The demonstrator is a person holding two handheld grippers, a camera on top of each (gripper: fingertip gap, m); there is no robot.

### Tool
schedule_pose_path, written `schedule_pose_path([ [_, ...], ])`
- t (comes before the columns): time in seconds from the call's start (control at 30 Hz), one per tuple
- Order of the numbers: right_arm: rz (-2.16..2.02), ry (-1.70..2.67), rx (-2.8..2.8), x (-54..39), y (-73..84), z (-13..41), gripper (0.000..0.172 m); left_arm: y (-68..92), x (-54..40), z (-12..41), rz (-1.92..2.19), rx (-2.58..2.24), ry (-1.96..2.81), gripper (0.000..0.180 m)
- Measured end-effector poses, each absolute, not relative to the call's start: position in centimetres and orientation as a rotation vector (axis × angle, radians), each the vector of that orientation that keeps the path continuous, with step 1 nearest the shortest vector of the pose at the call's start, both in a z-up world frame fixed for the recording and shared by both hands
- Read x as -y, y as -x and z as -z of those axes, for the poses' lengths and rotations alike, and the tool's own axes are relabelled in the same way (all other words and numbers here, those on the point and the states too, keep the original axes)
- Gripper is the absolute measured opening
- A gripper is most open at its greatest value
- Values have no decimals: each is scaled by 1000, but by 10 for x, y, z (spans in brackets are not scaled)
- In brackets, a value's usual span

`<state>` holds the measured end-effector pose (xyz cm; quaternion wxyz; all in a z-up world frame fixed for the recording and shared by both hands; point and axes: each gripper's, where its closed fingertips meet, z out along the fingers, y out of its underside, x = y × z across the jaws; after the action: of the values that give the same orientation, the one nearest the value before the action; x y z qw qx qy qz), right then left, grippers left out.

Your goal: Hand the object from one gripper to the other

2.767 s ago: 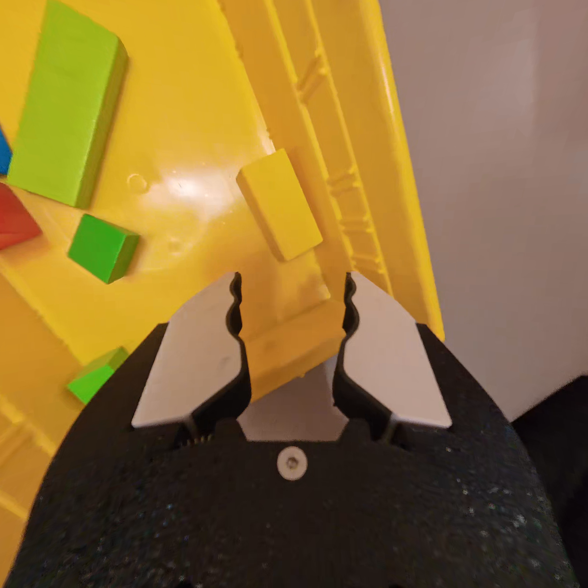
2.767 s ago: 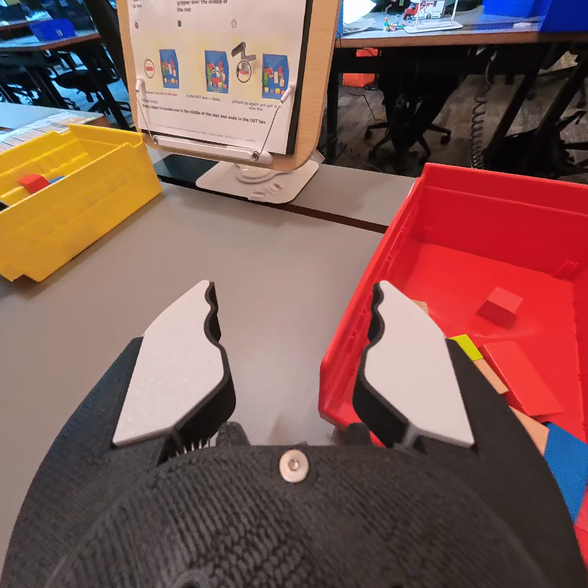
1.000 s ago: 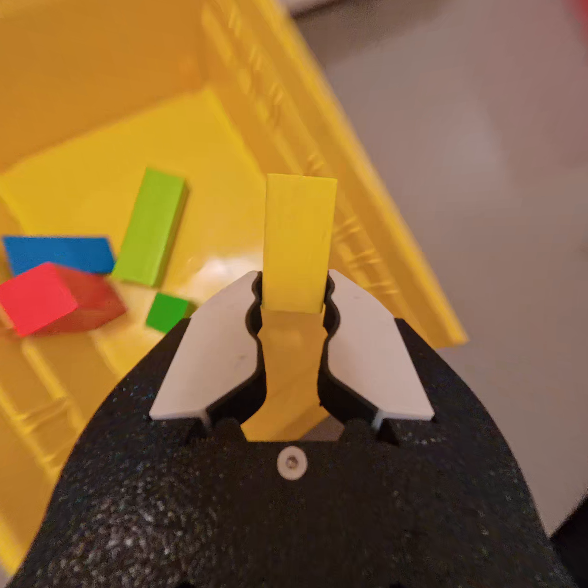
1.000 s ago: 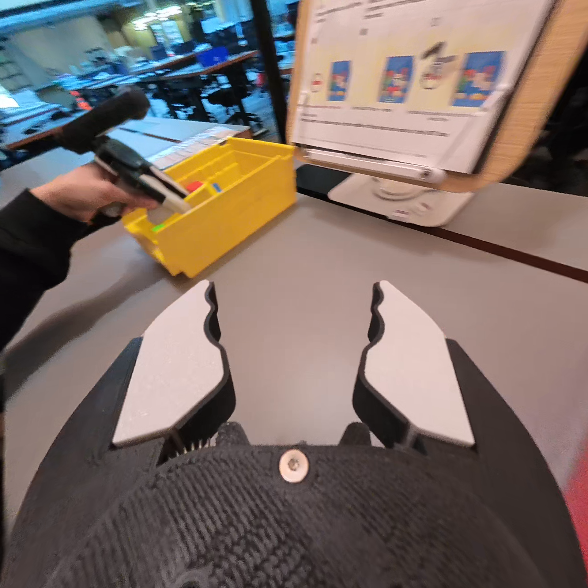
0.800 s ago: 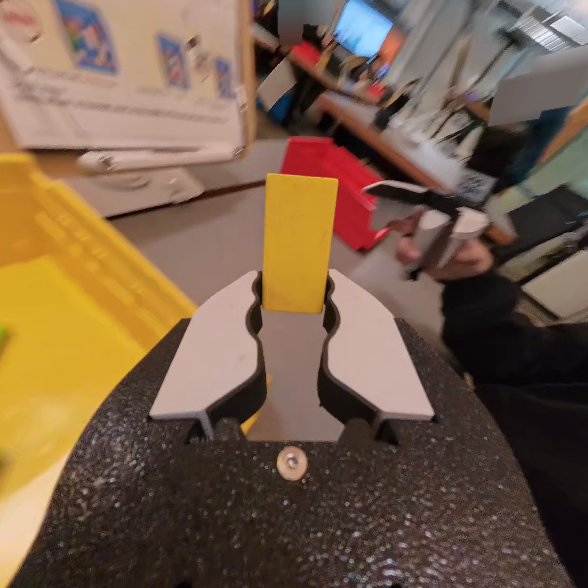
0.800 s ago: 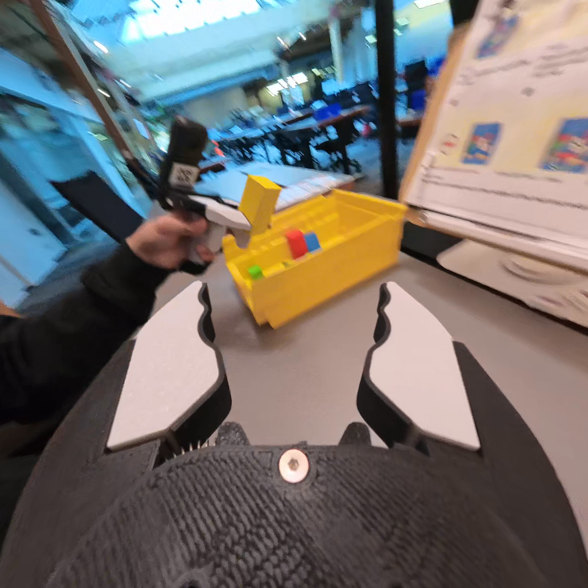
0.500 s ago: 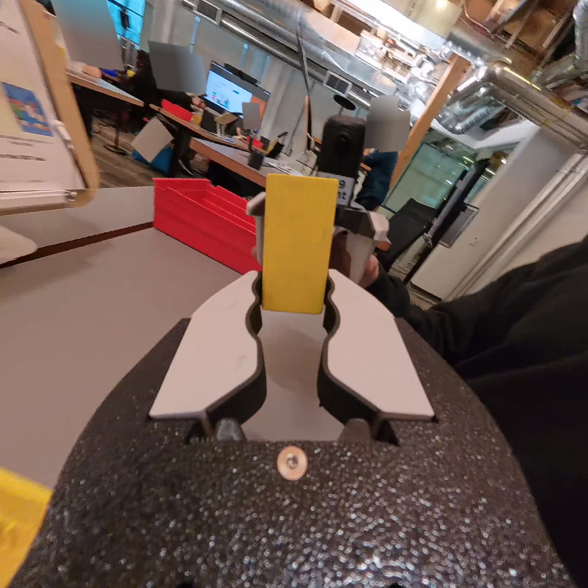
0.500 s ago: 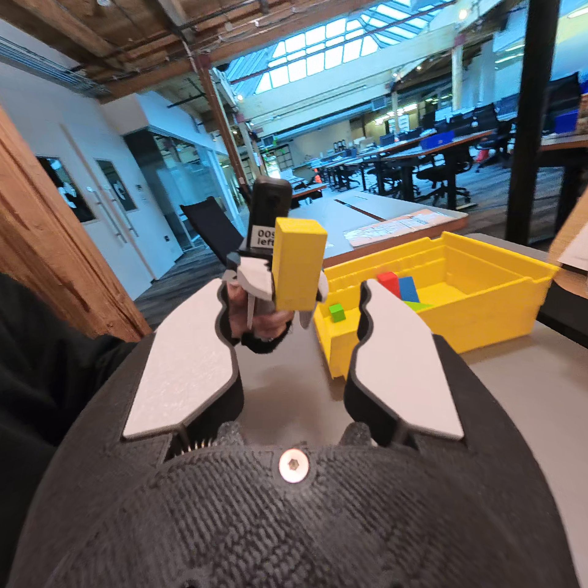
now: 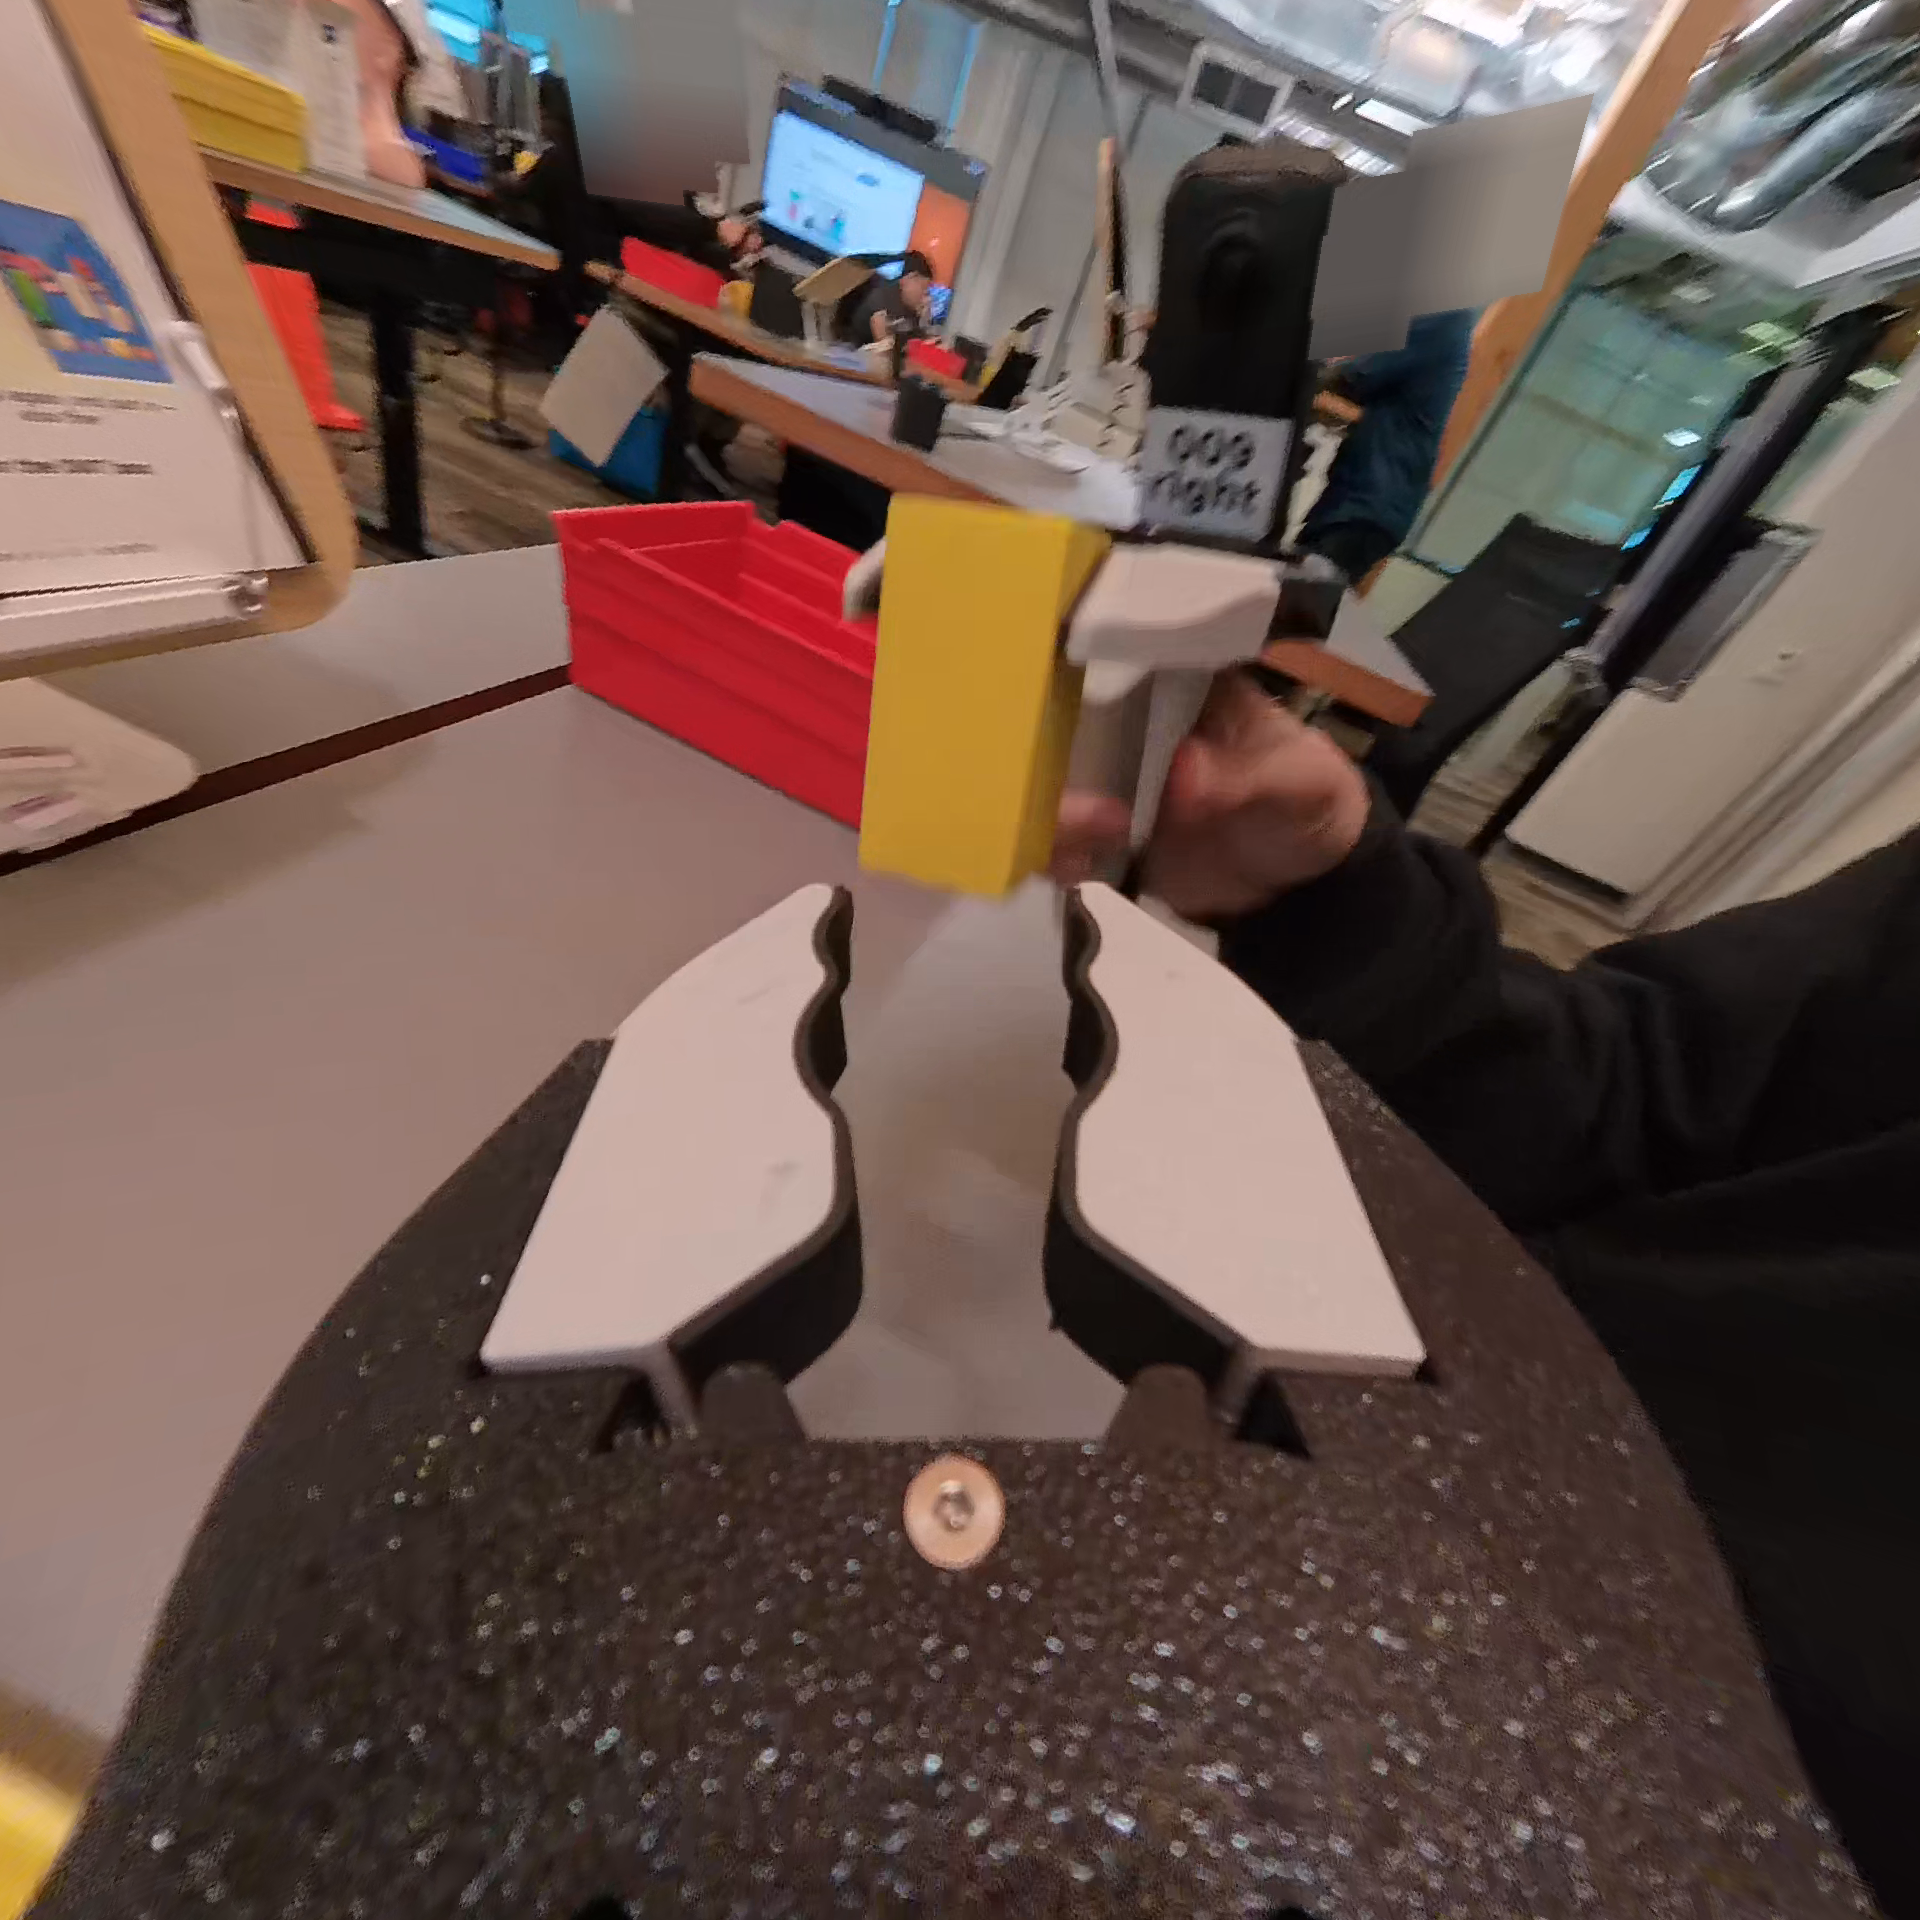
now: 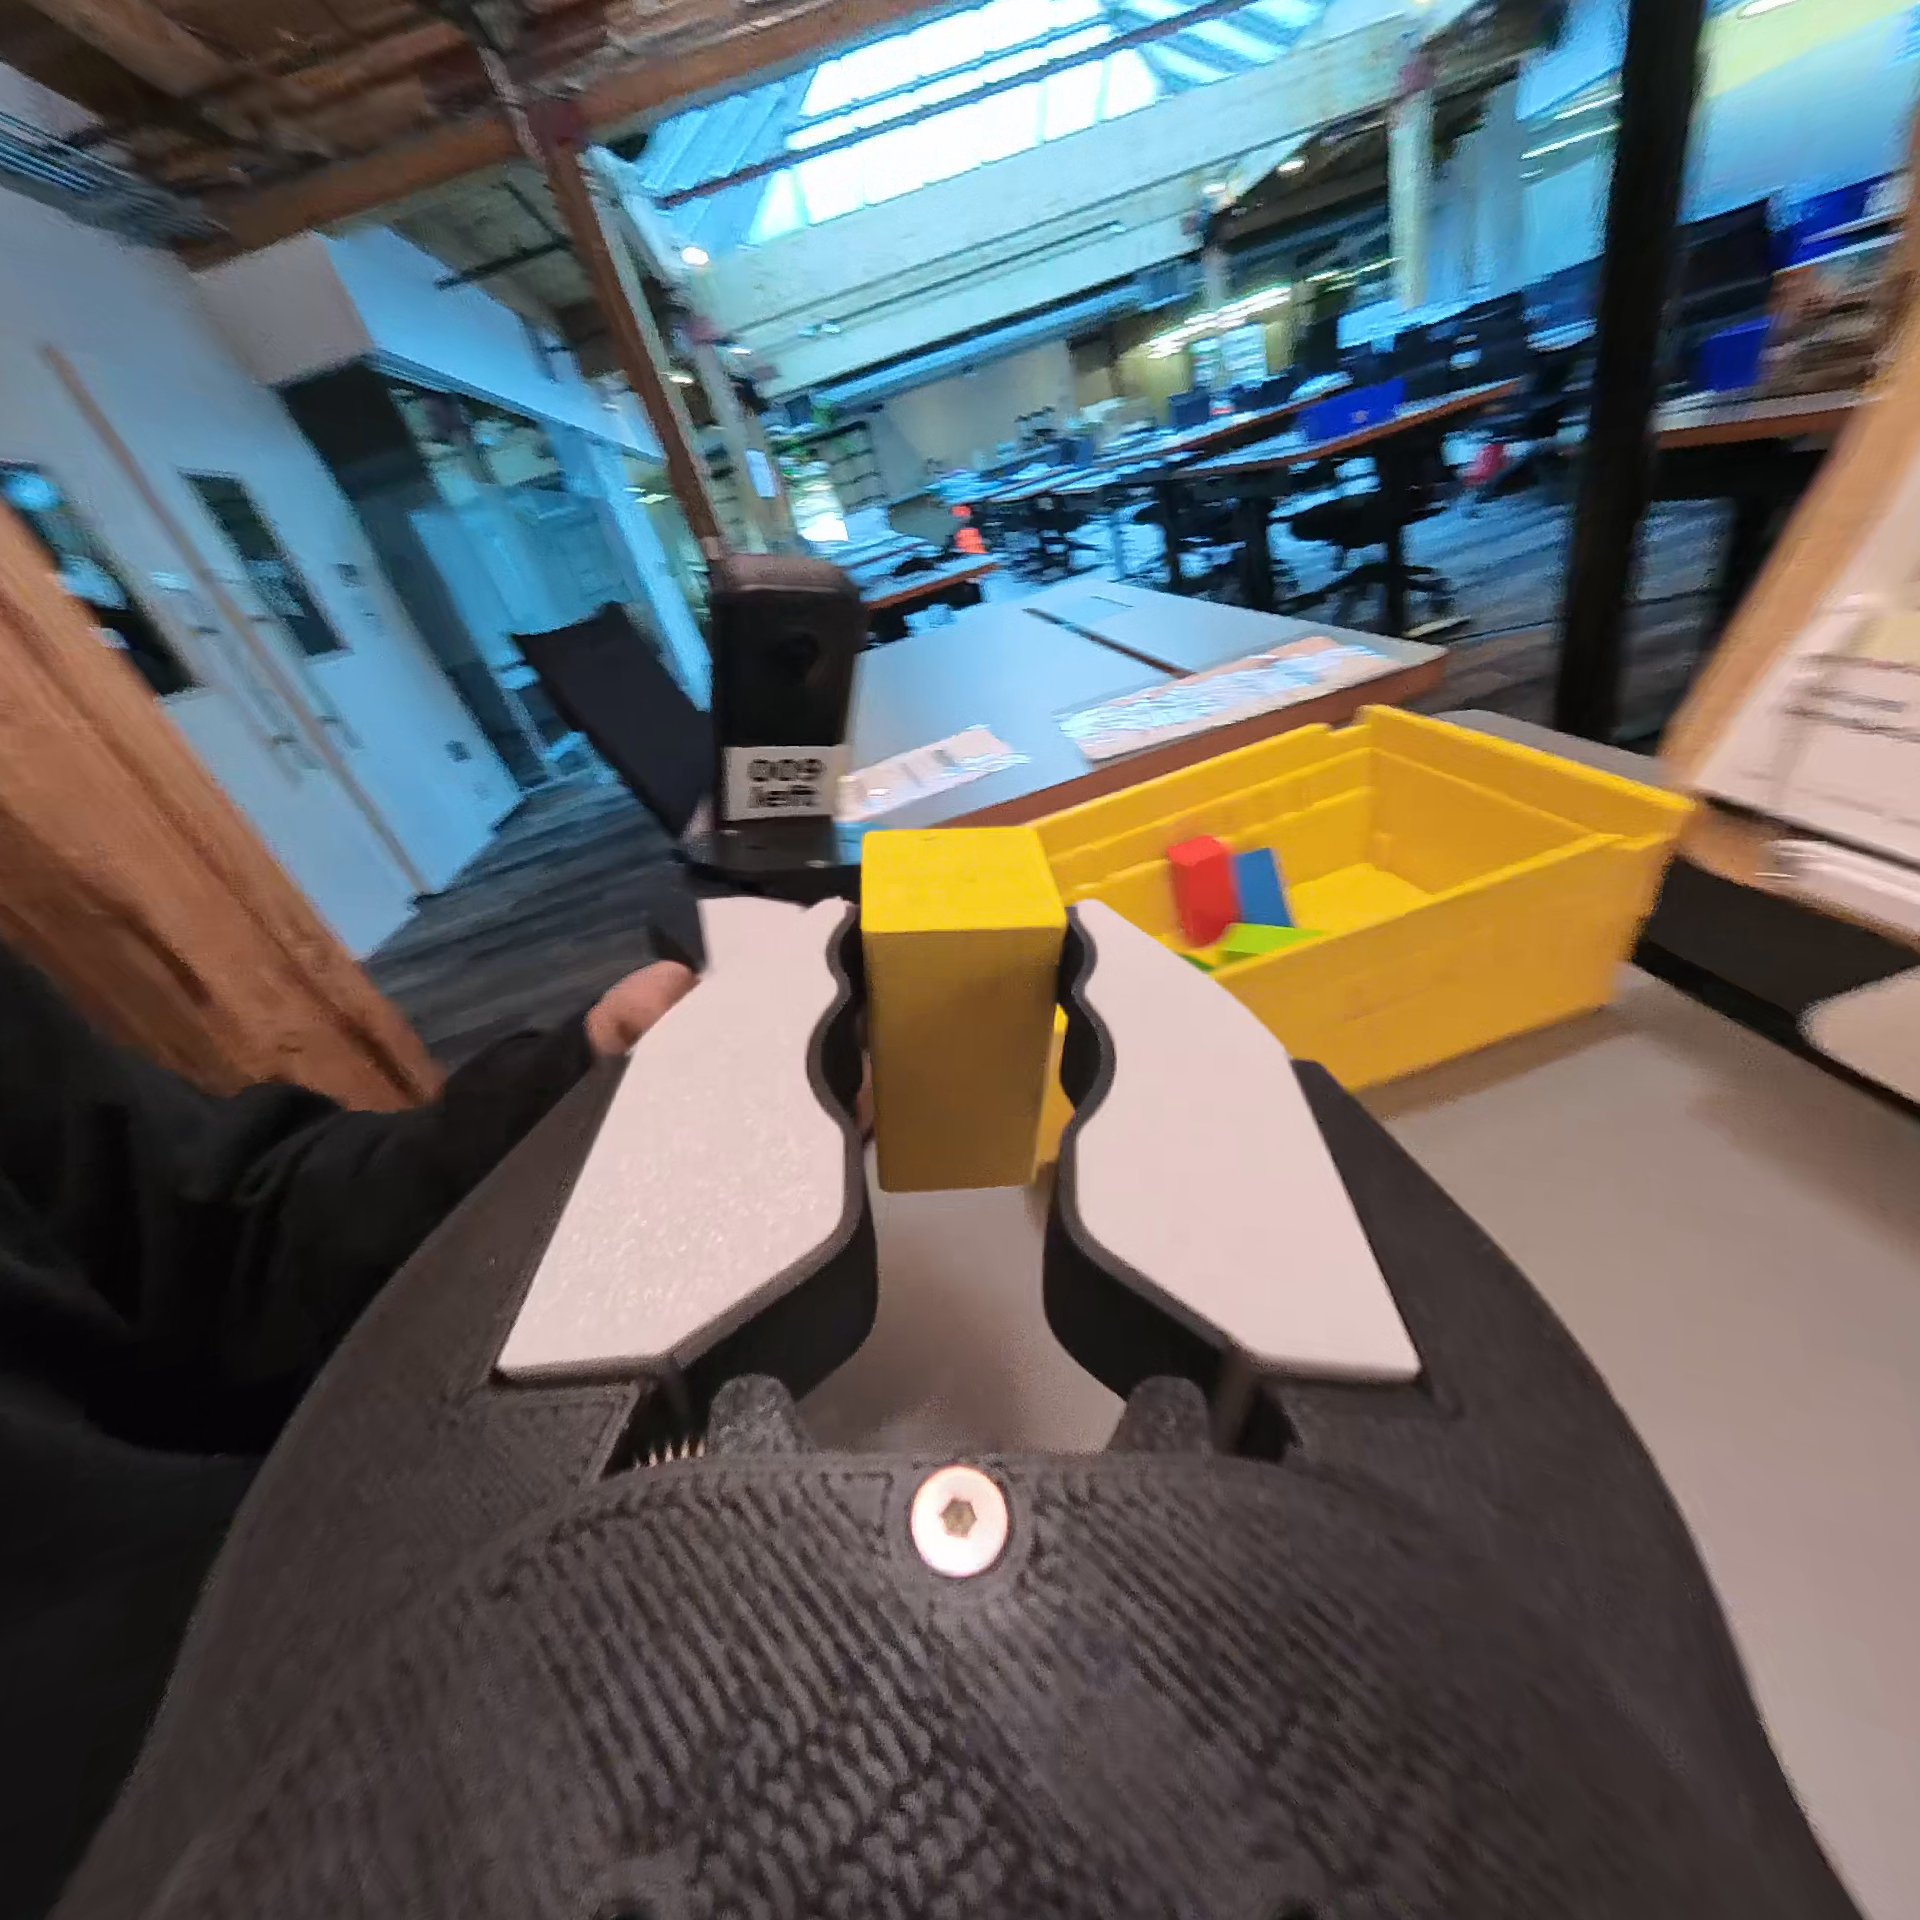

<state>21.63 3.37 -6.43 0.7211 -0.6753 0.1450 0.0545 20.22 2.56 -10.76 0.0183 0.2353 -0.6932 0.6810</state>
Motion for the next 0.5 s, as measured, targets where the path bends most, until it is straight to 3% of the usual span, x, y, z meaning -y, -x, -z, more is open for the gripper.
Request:
schedule_pose_path([
  [0.13, 185, 1527, -568, 52, -272, 67, 36, -206, -43, 118, -2073, 2282, -834, 51],
  [0.3, 652, 1657, -1110, 239, -355, 101, 36, -200, -66, 130, -2014, 2358, -929, 52],
  [0.5, 609, 1998, -1530, 374, -410, 177, 36, -189, -78, 144, -1968, 2243, -1001, 44],
])
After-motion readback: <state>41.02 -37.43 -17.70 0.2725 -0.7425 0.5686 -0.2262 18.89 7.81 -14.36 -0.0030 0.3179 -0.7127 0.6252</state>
